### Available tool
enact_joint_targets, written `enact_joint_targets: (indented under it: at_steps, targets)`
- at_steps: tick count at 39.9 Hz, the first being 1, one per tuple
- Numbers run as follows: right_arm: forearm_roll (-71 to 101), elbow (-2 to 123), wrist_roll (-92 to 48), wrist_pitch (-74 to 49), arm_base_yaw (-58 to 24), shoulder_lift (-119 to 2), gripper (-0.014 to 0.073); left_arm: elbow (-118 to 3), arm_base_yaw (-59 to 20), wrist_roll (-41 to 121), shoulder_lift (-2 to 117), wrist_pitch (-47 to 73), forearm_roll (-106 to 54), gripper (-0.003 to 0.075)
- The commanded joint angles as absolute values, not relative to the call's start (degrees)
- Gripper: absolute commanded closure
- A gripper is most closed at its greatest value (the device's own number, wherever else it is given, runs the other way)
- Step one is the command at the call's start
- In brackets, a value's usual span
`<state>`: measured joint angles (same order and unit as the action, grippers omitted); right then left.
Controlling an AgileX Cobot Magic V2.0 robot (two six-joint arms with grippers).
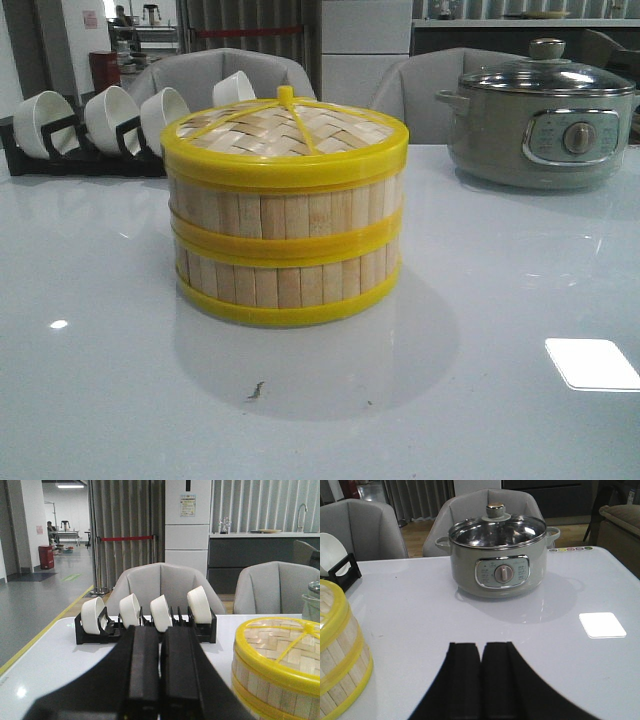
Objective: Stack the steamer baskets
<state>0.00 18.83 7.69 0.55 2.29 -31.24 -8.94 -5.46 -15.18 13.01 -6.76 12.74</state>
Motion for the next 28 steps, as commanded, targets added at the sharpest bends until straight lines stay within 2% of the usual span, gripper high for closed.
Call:
enact_joint_targets:
  at_steps: [1,6,8,15,28]
  targets:
    - [-0.7,20.5,7.4,6.0,2.6,-31.3,0.0525,-5.2,-4.7,-15.5,9.5,-13.9,9.9,0.0632]
    - [-0.7,20.5,7.4,6.0,2.6,-31.3,0.0525,0.7,-4.1,-15.5,4.4,-14.2,9.1,0.0632]
    - [-0.7,20.5,7.4,6.0,2.6,-31.3,0.0525,0.2,-3.7,-15.5,2.4,-8.7,9.1,0.0632]
    - [-0.7,20.5,7.4,5.9,2.6,-31.3,0.0525,0.5,-2.0,-15.5,-1.1,-7.0,9.6,0.0632]
    - [-0.7,20.5,7.4,5.9,2.6,-31.3,0.0525,0.5,-2.0,-15.5,-1.3,1.5,10.1,0.0632]
